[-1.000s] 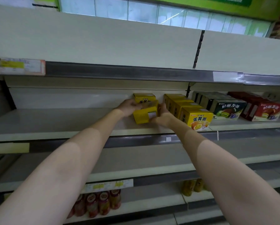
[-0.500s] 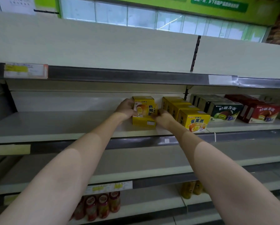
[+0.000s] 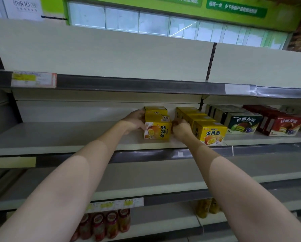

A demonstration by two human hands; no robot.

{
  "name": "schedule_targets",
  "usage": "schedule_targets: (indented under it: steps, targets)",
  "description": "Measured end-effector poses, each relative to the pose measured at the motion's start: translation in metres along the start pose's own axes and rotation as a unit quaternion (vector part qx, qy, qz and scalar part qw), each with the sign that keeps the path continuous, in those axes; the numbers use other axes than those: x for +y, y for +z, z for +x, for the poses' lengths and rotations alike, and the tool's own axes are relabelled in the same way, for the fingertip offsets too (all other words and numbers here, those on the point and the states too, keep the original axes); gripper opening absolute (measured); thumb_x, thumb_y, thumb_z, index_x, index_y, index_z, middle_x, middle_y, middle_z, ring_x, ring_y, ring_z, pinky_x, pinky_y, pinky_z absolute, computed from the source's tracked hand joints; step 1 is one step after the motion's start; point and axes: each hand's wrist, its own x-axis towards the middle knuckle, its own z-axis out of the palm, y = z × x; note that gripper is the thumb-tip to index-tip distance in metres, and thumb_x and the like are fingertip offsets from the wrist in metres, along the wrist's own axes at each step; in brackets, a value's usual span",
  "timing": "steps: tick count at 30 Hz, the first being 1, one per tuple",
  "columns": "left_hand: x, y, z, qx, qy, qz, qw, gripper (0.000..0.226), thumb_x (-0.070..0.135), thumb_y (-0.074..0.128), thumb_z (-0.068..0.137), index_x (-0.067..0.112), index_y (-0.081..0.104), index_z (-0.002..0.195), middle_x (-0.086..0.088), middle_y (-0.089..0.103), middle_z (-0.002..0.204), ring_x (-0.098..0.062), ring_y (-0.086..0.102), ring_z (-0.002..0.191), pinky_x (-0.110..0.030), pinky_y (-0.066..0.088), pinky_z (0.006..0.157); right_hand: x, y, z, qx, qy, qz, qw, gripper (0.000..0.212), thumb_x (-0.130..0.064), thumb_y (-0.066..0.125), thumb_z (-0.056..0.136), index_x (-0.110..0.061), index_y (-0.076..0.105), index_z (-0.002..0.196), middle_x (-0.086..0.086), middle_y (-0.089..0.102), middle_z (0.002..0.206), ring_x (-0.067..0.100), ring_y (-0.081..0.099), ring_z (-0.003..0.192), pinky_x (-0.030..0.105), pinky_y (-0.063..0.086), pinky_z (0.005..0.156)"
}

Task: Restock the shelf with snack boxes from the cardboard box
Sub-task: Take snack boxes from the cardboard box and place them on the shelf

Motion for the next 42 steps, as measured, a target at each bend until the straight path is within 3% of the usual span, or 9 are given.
schedule_targets:
  steps: [3,6,10,12,18,24,30,36,42]
  targets:
    - [-0.002,0.005,0.005,-0.009,-0.030,-0.056,0.998,0.035,0.002,0.065,0.088,0.022,0.060,0.116,-0.002,0.069,0.116,-0.021,0.063,0.113,-0.042,0.049,0.102,-0.005,0.001,-0.002,0.012,0.045,0.097,0.994,0.028,-0.032,0.050,0.101,-0.010,0.057,0.117,0.014,0.067,0.109,0.028,0.067,0.092,0.044,0.058,0.084]
    - [0.002,0.011,0.004,0.041,-0.030,-0.073,0.996,0.005,0.014,0.059,0.097,0.019,0.058,0.096,-0.004,0.068,0.101,-0.021,0.064,0.104,-0.042,0.050,0.099,-0.012,0.001,-0.006,0.005,0.009,0.036,0.999,0.039,-0.053,0.057,0.095,-0.015,0.063,0.104,0.006,0.067,0.100,0.024,0.065,0.089,0.039,0.056,0.079]
    - [-0.002,0.008,0.008,0.132,-0.002,-0.110,0.985,0.015,0.012,0.066,0.093,0.015,0.052,0.090,-0.016,0.062,0.114,-0.030,0.062,0.109,-0.042,0.054,0.093,-0.005,0.002,-0.006,-0.008,-0.041,0.035,0.999,0.021,-0.024,0.061,0.096,-0.013,0.064,0.114,0.006,0.066,0.103,0.019,0.061,0.088,0.026,0.047,0.064]
    - [-0.005,0.007,0.008,0.152,-0.013,-0.123,0.981,0.014,0.016,0.067,0.093,0.014,0.054,0.088,-0.015,0.062,0.113,-0.029,0.061,0.109,-0.042,0.053,0.096,-0.001,0.002,-0.009,-0.021,-0.019,0.076,0.997,0.021,-0.018,0.059,0.096,-0.012,0.062,0.116,0.004,0.065,0.105,0.019,0.061,0.095,0.029,0.049,0.074]
    - [-0.014,0.014,0.003,0.069,-0.102,-0.004,0.992,0.034,0.035,0.064,0.095,0.008,0.061,0.115,-0.004,0.064,0.109,-0.016,0.059,0.089,-0.030,0.044,0.073,0.004,0.001,-0.018,0.021,0.037,0.100,0.994,0.031,-0.027,0.042,0.104,-0.004,0.050,0.123,0.007,0.058,0.102,0.023,0.057,0.092,0.035,0.046,0.082]
    - [-0.012,0.016,0.007,0.088,-0.037,0.011,0.995,0.026,0.023,0.071,0.090,0.010,0.064,0.111,-0.008,0.069,0.110,-0.016,0.062,0.089,-0.026,0.046,0.066,-0.001,0.004,-0.017,-0.031,-0.008,0.074,0.997,0.022,-0.036,0.056,0.100,-0.015,0.058,0.104,0.002,0.064,0.095,0.017,0.062,0.085,0.025,0.047,0.066]
    - [-0.009,0.016,0.013,0.130,0.024,-0.046,0.990,0.041,-0.002,0.080,0.074,0.015,0.065,0.108,-0.011,0.068,0.118,-0.027,0.064,0.108,-0.044,0.052,0.098,0.000,0.006,-0.013,-0.026,-0.044,0.021,0.998,0.030,-0.037,0.056,0.099,-0.010,0.064,0.110,0.008,0.068,0.101,0.023,0.065,0.091,0.029,0.047,0.071]
    - [-0.014,0.014,0.022,0.139,0.050,0.005,0.989,0.045,-0.002,0.080,0.074,0.023,0.060,0.105,-0.007,0.065,0.123,-0.026,0.061,0.113,-0.043,0.052,0.098,0.004,0.007,-0.011,-0.002,-0.031,0.048,0.998,0.023,-0.030,0.063,0.096,-0.010,0.066,0.108,0.007,0.070,0.101,0.021,0.067,0.092,0.039,0.058,0.084]
    - [-0.017,0.012,0.030,0.167,0.083,0.070,0.980,0.045,-0.004,0.087,0.063,0.019,0.061,0.092,-0.006,0.069,0.109,-0.026,0.066,0.103,-0.045,0.056,0.090,0.002,0.009,-0.006,0.026,-0.046,0.022,0.998,0.019,-0.022,0.067,0.094,-0.011,0.066,0.109,0.007,0.065,0.104,0.021,0.062,0.094,0.031,0.050,0.083]
